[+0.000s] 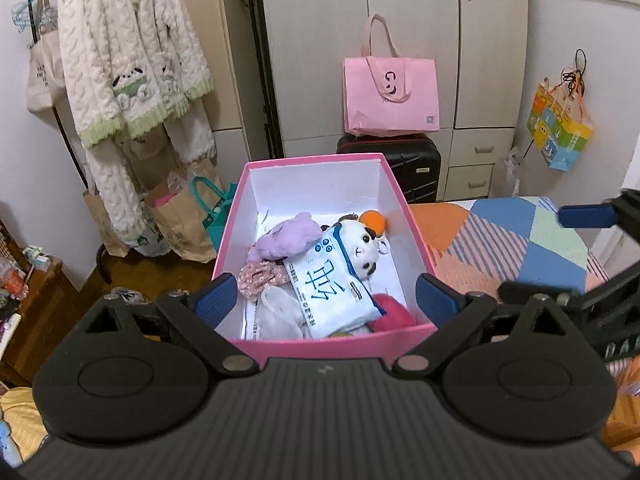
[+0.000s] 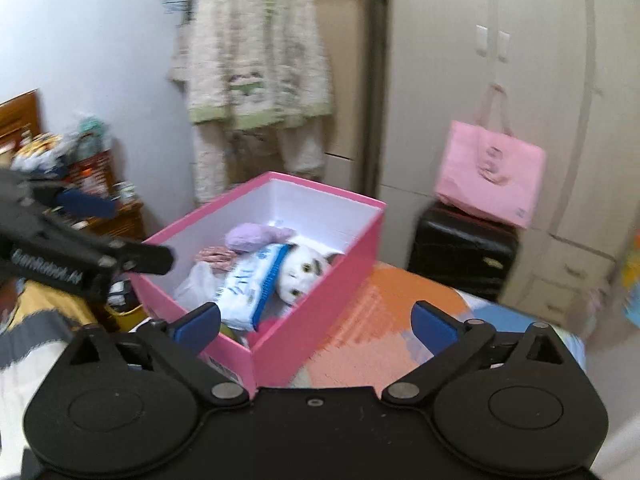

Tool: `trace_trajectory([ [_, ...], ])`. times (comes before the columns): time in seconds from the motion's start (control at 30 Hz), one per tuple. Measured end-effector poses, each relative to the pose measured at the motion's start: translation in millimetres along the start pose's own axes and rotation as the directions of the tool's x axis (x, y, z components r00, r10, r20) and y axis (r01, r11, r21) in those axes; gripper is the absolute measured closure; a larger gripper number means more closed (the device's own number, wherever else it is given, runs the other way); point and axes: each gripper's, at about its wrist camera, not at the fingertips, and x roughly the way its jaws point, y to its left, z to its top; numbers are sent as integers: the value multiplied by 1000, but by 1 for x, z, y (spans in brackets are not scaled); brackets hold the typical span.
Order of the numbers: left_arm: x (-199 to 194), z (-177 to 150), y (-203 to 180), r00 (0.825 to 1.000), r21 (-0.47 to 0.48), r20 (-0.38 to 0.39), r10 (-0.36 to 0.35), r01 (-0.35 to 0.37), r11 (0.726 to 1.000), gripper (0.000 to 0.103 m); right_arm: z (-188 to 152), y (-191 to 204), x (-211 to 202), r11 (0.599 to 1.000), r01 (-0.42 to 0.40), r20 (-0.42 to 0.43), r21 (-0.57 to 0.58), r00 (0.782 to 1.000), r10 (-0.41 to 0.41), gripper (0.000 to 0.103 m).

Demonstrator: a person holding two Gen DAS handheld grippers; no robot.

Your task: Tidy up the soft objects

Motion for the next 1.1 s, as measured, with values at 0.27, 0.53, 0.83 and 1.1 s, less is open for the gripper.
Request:
trace_trajectory([
  [0.27,-25,-19,-10,997,-20,36,-65,65,998,0,-15,-6,-45,986,61,28,155,997,-66,0],
  [0.53,-34,-34,-15,995,-55,78,-61,66,996,0,-45,-15,-68,968,141,97,209,982,-164,0],
  [0.83,-28,-54,-31,993,-55,104,-60,66,996,0,-64,-12,-74,942,254,53,218,961,-272,0],
  [1.1,-23,-63,-42,992,-40,109,-62,67,997,0,-74,-2,-74,936,282,23,210,956,-293,0],
])
